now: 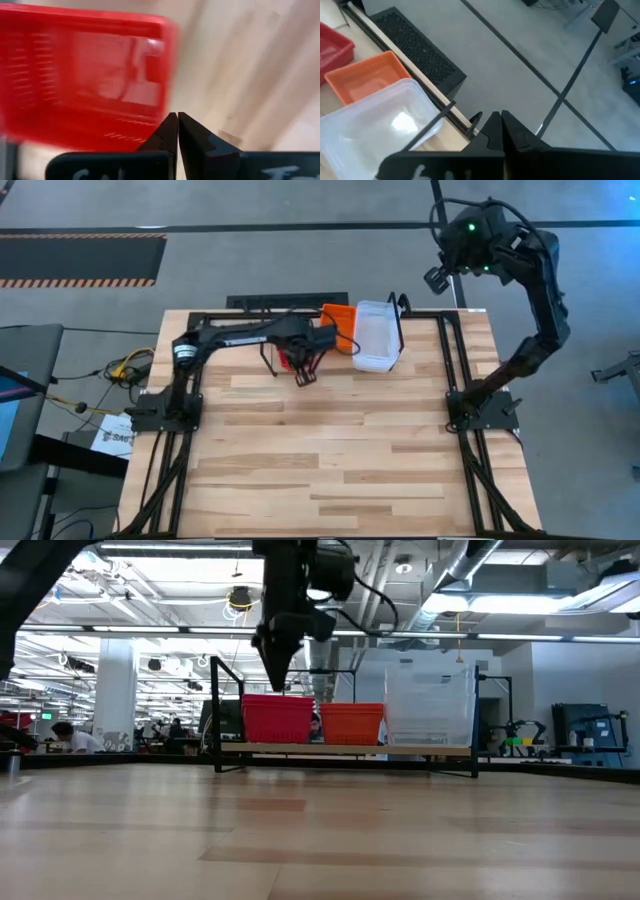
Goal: Stack baskets on shelf by color
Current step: Adjust the bins on the shelf
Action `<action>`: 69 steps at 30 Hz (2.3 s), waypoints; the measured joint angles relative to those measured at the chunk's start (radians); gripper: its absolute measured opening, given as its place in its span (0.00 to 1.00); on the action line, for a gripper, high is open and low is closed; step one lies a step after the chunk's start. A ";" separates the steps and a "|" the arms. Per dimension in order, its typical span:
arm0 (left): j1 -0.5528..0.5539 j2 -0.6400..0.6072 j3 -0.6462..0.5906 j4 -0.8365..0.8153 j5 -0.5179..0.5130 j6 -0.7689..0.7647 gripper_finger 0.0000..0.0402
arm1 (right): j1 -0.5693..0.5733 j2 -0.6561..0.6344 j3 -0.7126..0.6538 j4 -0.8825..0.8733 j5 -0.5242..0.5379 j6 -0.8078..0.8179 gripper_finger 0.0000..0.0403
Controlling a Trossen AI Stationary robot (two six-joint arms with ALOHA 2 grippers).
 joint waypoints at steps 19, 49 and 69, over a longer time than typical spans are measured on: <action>-0.035 0.076 0.000 -0.019 -0.115 -0.006 0.00 | -0.124 0.113 -0.005 0.000 -0.064 -0.104 0.00; -0.052 0.059 0.000 -0.203 -0.254 -0.221 0.00 | -0.124 0.120 -0.005 0.000 -0.076 -0.133 0.00; -0.072 0.041 0.019 0.031 -0.279 0.096 0.00 | -0.124 0.120 -0.005 0.000 -0.079 -0.132 0.00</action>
